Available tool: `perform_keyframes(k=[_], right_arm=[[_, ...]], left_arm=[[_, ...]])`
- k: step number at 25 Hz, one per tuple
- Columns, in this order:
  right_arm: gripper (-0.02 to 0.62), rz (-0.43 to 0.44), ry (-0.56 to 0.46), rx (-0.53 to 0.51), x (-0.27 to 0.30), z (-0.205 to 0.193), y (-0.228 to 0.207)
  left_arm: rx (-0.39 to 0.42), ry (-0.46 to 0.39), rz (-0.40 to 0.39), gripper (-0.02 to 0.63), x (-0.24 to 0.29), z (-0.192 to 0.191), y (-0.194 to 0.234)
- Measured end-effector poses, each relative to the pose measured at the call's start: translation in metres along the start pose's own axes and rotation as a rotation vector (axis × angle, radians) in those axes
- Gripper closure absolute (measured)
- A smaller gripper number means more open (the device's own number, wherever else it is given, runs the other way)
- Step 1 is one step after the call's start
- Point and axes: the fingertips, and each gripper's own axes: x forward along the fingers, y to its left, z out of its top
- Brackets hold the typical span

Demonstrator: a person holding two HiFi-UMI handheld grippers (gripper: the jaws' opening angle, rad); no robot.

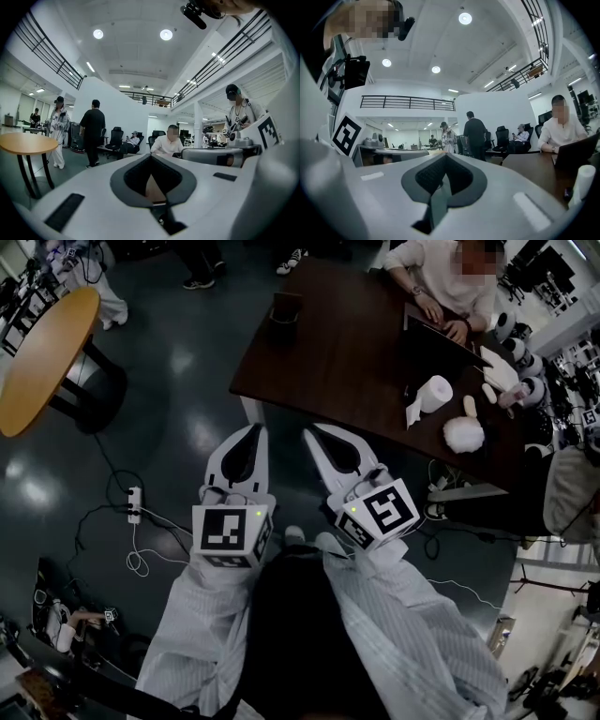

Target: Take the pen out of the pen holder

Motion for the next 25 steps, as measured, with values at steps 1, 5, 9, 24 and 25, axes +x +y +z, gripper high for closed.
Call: perform_keyframes(k=[1, 5, 9, 24, 25], right_arm=[[0.593, 0.003, 0.002, 0.002, 0.0, -0.001, -0.002], [0.592, 0.011, 0.014, 0.02, 0.002, -0.009, -0.009], [0.593, 0.01, 0.039, 0.033, 0.016, -0.017, -0.017], [0.592, -0.132, 0.063, 0.068, 0.225, -0.025, -0.101], [0.592, -0.153, 0.066, 0.073, 0.238, -0.025, -0.107]], left_arm=[[-0.004, 0.001, 0.003, 0.601, 0.001, -0.002, -0.001], [-0.014, 0.013, 0.011, 0.601, 0.006, -0.01, -0.001], [-0.031, 0.027, 0.023, 0.601, 0.016, -0.016, 0.013], [-0.01, 0.098, -0.097, 0.601, 0.181, 0.005, 0.182], [-0.005, 0.109, -0.112, 0.601, 0.194, 0.005, 0.193]])
